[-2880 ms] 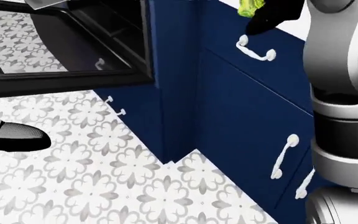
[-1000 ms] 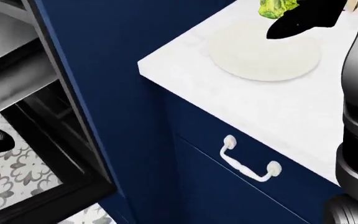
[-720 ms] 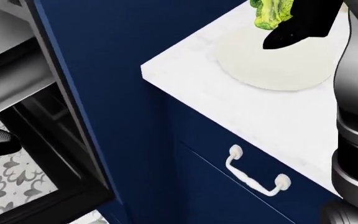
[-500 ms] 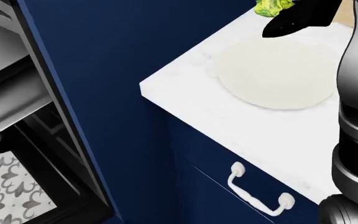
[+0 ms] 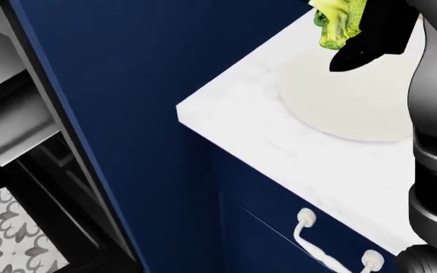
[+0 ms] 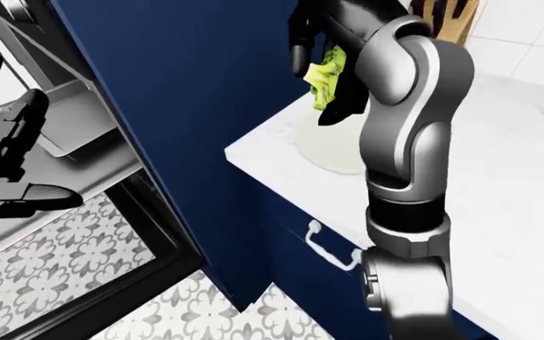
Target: Pick the broccoli from the top rack in the oven and place it on the plate on the counter.
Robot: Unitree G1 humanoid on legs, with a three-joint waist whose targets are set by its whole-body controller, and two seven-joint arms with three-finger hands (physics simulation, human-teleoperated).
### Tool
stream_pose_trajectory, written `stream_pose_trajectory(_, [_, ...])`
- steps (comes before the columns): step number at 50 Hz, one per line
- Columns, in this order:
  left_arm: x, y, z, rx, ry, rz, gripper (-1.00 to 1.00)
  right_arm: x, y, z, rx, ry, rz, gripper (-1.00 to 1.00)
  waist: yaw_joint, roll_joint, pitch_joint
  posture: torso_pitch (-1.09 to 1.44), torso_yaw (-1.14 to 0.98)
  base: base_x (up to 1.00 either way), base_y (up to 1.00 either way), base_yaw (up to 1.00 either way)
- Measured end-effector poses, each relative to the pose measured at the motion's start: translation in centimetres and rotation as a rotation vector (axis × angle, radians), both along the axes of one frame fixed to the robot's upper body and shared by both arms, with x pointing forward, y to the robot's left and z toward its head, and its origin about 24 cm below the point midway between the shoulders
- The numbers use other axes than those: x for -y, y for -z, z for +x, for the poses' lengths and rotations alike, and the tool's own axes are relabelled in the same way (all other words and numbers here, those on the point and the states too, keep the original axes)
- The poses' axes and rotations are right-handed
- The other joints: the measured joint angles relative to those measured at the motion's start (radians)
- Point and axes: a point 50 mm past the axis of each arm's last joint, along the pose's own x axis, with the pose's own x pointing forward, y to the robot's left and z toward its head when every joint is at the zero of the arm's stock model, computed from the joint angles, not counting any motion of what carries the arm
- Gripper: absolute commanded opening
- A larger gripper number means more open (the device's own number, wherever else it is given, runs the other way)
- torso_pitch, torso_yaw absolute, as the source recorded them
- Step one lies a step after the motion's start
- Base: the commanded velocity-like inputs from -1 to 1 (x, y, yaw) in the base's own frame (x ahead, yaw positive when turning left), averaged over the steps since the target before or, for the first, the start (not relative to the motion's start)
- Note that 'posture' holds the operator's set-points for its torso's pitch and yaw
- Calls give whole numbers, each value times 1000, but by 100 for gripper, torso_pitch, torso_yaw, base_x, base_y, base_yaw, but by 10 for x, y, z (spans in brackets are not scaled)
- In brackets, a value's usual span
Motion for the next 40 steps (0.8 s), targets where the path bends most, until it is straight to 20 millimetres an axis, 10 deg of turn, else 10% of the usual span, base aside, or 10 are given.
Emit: stream_pose_trajectory(40, [-2, 0, 1, 0, -5, 0, 100, 32, 77, 91, -183, 238, -45, -100, 9, 7, -15, 0, 0, 0, 0, 0])
